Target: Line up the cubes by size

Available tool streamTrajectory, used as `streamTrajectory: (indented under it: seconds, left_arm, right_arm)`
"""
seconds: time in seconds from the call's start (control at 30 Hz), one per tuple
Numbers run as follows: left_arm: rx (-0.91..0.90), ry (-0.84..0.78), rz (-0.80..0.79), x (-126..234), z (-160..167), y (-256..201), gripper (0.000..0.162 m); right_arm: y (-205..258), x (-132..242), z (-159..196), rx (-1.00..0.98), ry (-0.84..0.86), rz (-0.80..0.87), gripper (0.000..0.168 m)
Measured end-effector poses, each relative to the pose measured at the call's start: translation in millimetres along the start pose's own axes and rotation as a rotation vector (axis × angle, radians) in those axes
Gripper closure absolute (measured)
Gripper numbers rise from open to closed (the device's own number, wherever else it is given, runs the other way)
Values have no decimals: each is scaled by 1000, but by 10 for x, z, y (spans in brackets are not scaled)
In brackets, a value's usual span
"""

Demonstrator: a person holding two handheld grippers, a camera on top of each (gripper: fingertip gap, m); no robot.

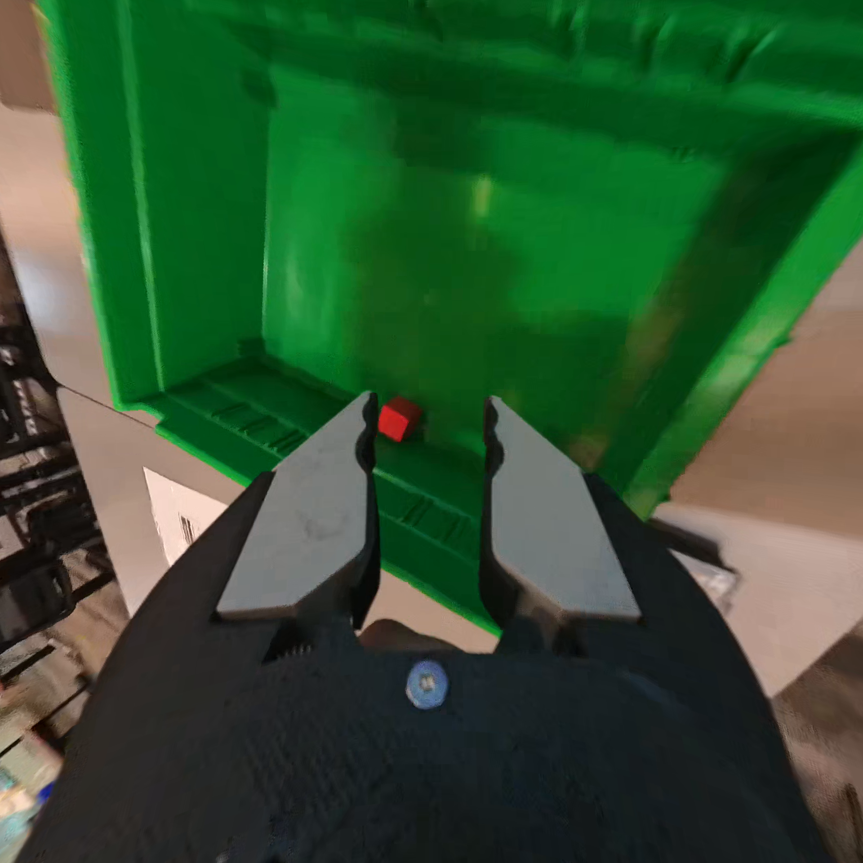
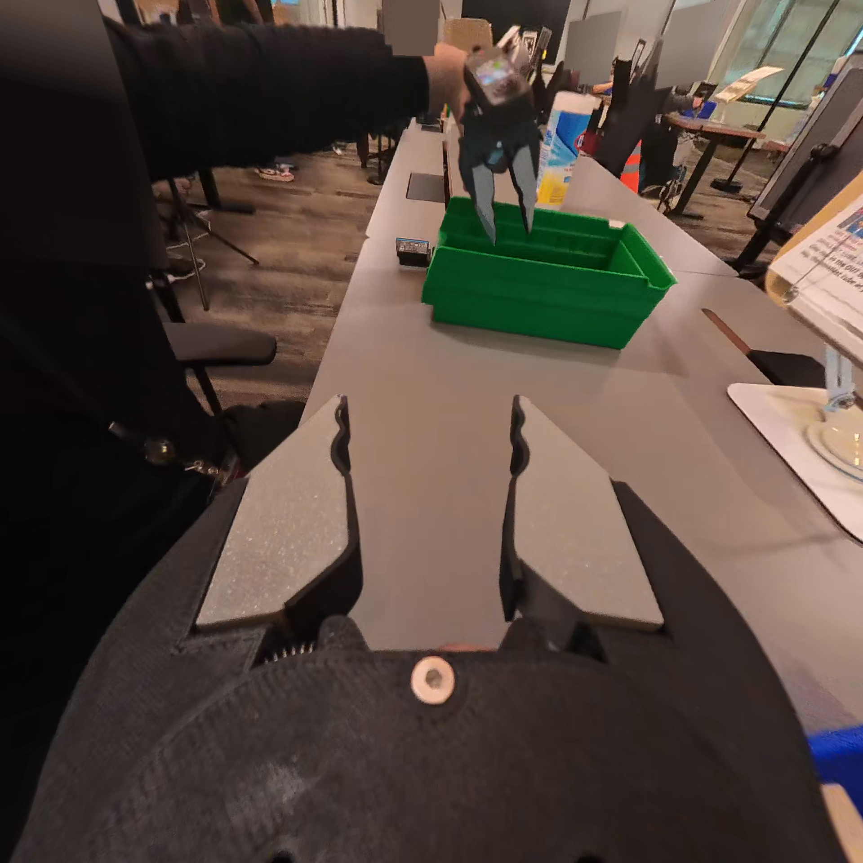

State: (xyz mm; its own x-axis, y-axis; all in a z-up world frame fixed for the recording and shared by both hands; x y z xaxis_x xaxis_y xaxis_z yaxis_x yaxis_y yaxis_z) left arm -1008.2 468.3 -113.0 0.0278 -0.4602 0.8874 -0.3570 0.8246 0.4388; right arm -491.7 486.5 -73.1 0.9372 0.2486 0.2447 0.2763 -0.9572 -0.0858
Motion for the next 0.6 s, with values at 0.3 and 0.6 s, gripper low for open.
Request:
streamTrajectory:
  seconds: [0.3, 0.6]
  left_arm:
    - [-192, 328, 102, -742, 235, 158, 102]
    - [-322, 521, 140, -936, 271, 295, 119]
  right_arm:
    - [104, -103, -163, 98, 10, 44, 100]
    - [268, 76, -125, 100, 32, 15, 100]
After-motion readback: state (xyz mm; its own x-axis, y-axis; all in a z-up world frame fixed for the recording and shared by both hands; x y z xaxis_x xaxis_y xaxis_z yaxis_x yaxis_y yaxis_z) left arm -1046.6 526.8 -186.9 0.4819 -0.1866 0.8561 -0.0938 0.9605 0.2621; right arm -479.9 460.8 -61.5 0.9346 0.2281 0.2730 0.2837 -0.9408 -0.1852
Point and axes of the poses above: each gripper's, where its closed fingertips meet, x back along the fingers, z out of its underside, y = z × x across the jaws, the point moved 7 cm from there along x, back along the fingers, and after that the axes turned 3 degrees about -z, right-handed, at the moved point
